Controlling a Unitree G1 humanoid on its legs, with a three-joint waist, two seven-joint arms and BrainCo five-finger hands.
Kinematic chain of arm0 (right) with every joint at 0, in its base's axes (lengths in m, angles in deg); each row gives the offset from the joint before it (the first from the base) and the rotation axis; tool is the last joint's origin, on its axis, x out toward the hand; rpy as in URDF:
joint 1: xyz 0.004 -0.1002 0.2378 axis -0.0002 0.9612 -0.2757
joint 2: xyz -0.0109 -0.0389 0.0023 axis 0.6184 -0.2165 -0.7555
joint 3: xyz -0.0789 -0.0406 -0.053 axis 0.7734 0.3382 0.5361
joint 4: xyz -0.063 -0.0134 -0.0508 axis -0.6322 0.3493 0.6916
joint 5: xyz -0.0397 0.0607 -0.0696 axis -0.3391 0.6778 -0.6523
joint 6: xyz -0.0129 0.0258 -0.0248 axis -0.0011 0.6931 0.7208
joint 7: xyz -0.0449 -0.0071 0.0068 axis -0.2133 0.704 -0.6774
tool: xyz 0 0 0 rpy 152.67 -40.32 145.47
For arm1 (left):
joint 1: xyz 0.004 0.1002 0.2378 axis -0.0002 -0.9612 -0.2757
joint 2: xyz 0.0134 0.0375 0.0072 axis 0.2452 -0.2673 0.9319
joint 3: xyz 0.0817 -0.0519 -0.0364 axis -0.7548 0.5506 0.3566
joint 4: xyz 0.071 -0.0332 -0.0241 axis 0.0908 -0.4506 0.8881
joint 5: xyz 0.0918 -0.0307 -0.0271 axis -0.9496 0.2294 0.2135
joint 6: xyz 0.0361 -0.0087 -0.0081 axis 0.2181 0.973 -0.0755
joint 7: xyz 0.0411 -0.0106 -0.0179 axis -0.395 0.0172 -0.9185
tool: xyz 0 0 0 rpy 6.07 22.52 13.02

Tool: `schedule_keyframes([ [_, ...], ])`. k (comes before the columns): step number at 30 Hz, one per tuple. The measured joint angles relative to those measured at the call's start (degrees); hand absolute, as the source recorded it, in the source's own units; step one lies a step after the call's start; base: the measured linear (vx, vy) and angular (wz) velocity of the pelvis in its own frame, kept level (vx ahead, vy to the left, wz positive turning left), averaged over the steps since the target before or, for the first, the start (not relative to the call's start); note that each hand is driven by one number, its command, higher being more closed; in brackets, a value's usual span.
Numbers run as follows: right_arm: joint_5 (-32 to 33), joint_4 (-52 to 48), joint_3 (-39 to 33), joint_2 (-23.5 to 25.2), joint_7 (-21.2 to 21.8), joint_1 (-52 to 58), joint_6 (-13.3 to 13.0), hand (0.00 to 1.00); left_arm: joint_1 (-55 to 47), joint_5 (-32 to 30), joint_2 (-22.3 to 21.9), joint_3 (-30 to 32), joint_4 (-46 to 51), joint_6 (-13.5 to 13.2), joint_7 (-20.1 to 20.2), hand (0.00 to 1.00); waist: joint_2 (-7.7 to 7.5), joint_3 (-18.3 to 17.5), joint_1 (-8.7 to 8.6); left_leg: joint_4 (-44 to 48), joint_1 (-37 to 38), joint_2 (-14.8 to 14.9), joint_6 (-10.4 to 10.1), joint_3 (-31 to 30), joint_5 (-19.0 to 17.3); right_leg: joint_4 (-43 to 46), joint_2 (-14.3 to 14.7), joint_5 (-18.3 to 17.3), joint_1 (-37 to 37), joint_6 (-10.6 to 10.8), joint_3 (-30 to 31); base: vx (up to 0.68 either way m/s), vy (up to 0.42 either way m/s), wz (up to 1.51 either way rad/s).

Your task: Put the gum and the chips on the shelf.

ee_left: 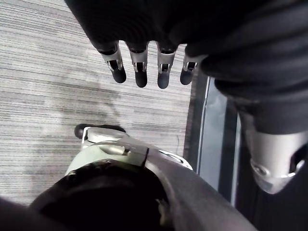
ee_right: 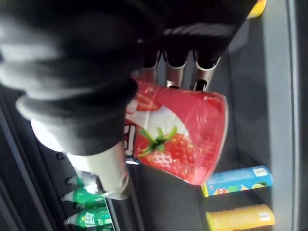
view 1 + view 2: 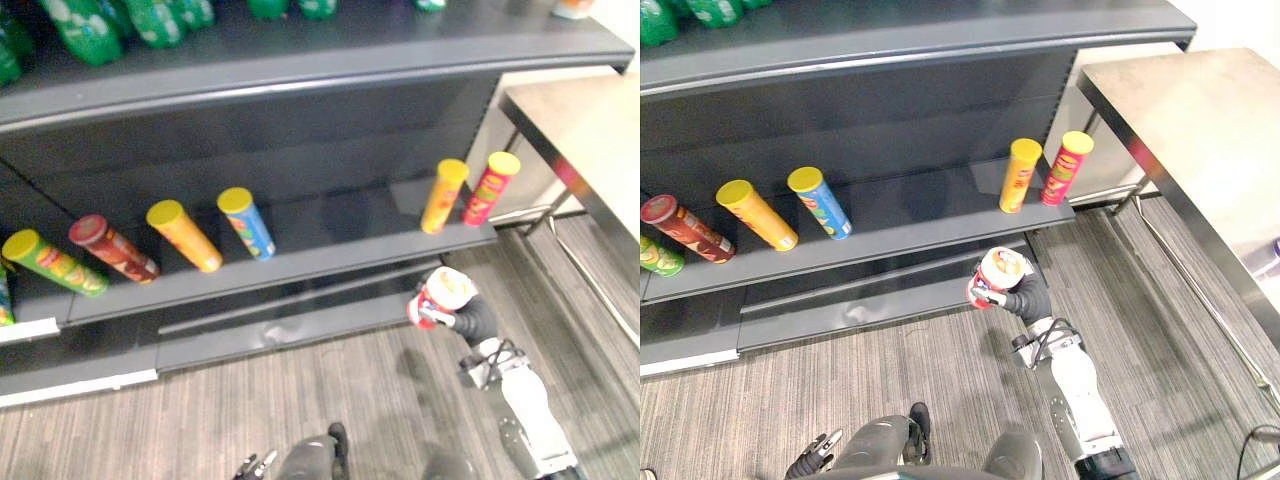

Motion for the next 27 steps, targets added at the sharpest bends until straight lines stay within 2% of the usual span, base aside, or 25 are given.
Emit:
schedule_keyframes([
  [1, -0.05, 0.99, 0.76, 0.30, 0.01, -1.49, 0.01, 1.00, -0.24, -0.02, -0.40, 0.07, -0.03, 0.03, -0.18, 0.00, 0.22, 0.08, -0.05, -0.70, 2.62, 0.55, 0.37, 0.12, -0.32, 4.63, 0.91, -1.63, -1.89, -0.39, -1.17, 0.21, 0.021, -0.11],
  [2, -0.04, 1.49, 1.88, 0.30, -0.05, -2.87, 0.13, 1.00, -0.23, 0.03, -0.68, 0.43, 0.01, 0.02, -0.43, 0.00, 0.42, 0.14, -0.01, -1.77, 4.64, 1.41, 0.37, 0.48, -0.33, 4.28, 2.33, -3.91, -3.05, -0.15, -3.45, 0.20, -0.001, -0.17],
  [4, -0.03, 1.47, 3.90, 0.39, 0.00, -4.88, 0.19, 1.00, -0.03, 0.09, -0.87, 1.31, -0.03, 0.18, -0.93, 0.00, 0.63, 0.31, 0.05, -2.46, 6.22, 3.33, -0.05, 1.18, -0.57, -2.74, 5.25, -5.71, -4.44, 0.38, -6.46, 0.16, -0.053, -0.26],
  [5, -0.03, 1.37, 4.91, 0.51, 0.07, -5.51, 0.28, 1.00, 0.20, 0.10, -0.89, 2.07, -0.03, 0.26, -1.27, 0.00, 0.87, 0.51, 0.06, -2.01, 6.44, 4.68, -1.01, 1.27, -1.26, -9.87, 7.25, -5.41, -4.71, 0.84, -6.85, 0.13, -0.122, -0.24],
  [6, -0.02, 1.36, 5.24, 0.57, 0.07, -5.63, 0.41, 1.00, 0.25, 0.11, -0.90, 2.27, 0.00, 0.25, -1.50, 0.00, 0.78, 0.52, 0.08, -1.44, 6.43, 5.35, -1.47, 1.19, -1.86, -13.48, 8.09, -4.94, -4.67, 1.56, -6.66, 0.15, -0.190, -0.13],
  [7, -0.02, 1.36, 5.63, 0.70, 0.06, -5.67, 0.56, 1.00, 0.27, 0.11, -0.90, 2.88, 0.06, 0.24, -1.84, 0.00, 0.35, 0.75, 0.13, 0.22, 6.42, 6.43, -2.40, 0.98, -3.36, -19.72, 9.12, -3.84, -4.09, 3.13, -5.67, 0.15, -0.238, -0.05],
  [8, 0.00, 1.32, 5.79, 1.01, 0.05, -5.66, 0.57, 1.00, 0.21, 0.10, -0.88, 3.11, -0.04, 0.25, -2.03, 0.00, -0.28, 0.83, 0.16, 2.61, 6.13, 7.29, -3.43, 0.51, -5.27, -23.92, 9.63, -2.43, -3.58, 4.63, -4.04, 0.13, -0.243, 0.04],
  [10, 0.22, 1.24, 5.78, 1.32, 0.13, -5.63, 0.57, 1.00, 0.25, 0.13, -0.52, 3.17, -0.08, 0.27, -2.44, 0.00, -1.17, 0.78, -0.07, 5.65, 5.50, 7.83, -5.07, -0.95, -7.57, -27.41, 9.63, -0.99, -2.00, 5.37, -1.63, 0.14, -0.329, 0.29],
  [11, 0.39, 1.23, 5.78, 1.59, 0.17, -5.51, 0.57, 1.00, 0.24, 0.16, -0.13, 3.33, -0.39, 0.32, -2.87, 0.00, -2.01, 0.52, -0.02, 7.32, 5.30, 7.96, -6.65, -2.17, -9.01, -29.01, 9.31, 0.18, -0.31, 7.84, -0.99, 0.16, -0.382, 0.38],
  [12, 0.42, 1.26, 5.35, 1.15, 0.18, -5.75, 0.89, 1.00, 1.13, 0.20, -1.10, 4.21, -1.05, 0.71, -3.28, 0.00, -0.63, 0.56, 0.16, 7.64, 5.44, 9.74, -7.90, -3.71, -9.58, -28.43, 10.72, -0.44, 0.30, 8.02, -3.02, 0.16, -0.370, 0.42],
  [13, 0.49, 1.08, 5.16, 1.02, 0.29, -6.04, 1.23, 1.00, 1.30, 0.15, -1.92, 4.44, -1.08, 0.70, -3.29, 0.00, 0.84, 0.21, 0.13, 5.91, 5.35, 11.54, -9.26, -4.53, -8.75, -29.02, 12.34, -1.18, 0.54, 6.83, -4.82, 0.18, -0.316, 0.31],
  [14, 0.60, 1.06, 5.15, 1.00, 0.40, -6.56, 1.75, 1.00, 1.33, 0.15, -2.55, 5.02, -1.13, 0.70, -3.30, 0.00, 1.49, 0.17, 0.12, 3.76, 5.66, 12.34, -10.14, -4.98, -7.67, -29.53, 13.42, -1.52, 0.44, 6.23, -5.67, 0.21, -0.349, 0.30],
  [15, 0.87, 1.06, 5.16, 1.04, 0.59, -7.12, 2.29, 1.00, 1.34, 0.15, -3.09, 6.11, -1.47, 0.79, -3.35, 0.00, 1.73, 0.10, 0.09, 0.01, 6.63, 13.29, -11.47, -5.03, -5.42, -29.51, 14.37, -1.71, 0.13, 5.63, -6.50, 0.25, -0.324, 0.15],
  [18, 1.00, 1.07, 5.21, 0.99, 0.83, -8.34, 3.04, 1.00, 1.33, 0.04, -3.85, 7.72, -2.07, 0.53, -3.62, 0.00, 1.87, 0.05, -0.01, -7.15, 9.88, 15.13, -13.52, -4.77, -0.53, -30.36, 16.40, -1.84, 0.57, 4.68, -8.18, 0.17, -0.213, 0.07],
  [21, 1.34, 1.09, 5.27, 0.85, 0.83, -8.00, 3.58, 1.00, 1.30, 0.06, -4.37, 8.38, -2.63, -0.56, -4.11, 0.00, 2.12, -0.09, -0.27, -9.89, 11.29, 15.19, -13.99, -4.34, 3.16, -34.11, 16.73, -0.94, 3.28, 3.57, -9.44, 0.09, -0.124, 0.16],
  [25, 1.33, 1.09, 5.64, 0.92, 1.00, -6.68, 4.04, 1.00, 1.16, 0.01, -5.53, 9.29, -2.75, -1.26, -4.15, 0.00, 3.51, -1.43, -0.21, -12.29, 11.71, 15.20, -13.82, -2.94, 4.22, -40.73, 17.31, 2.25, 6.39, 3.85, -10.60, 0.00, 0.019, 0.16],
  [27, 1.12, 1.08, 6.30, 0.96, 1.01, -6.69, 4.17, 1.00, 1.17, -0.04, -5.66, 9.30, -2.78, -1.31, -4.23, 0.00, 3.65, -1.58, -0.17, -13.48, 11.77, 15.11, -13.77, -1.77, 4.26, -43.49, 17.50, 3.92, 7.07, 3.96, -10.58, -0.05, 0.053, 0.02],
])
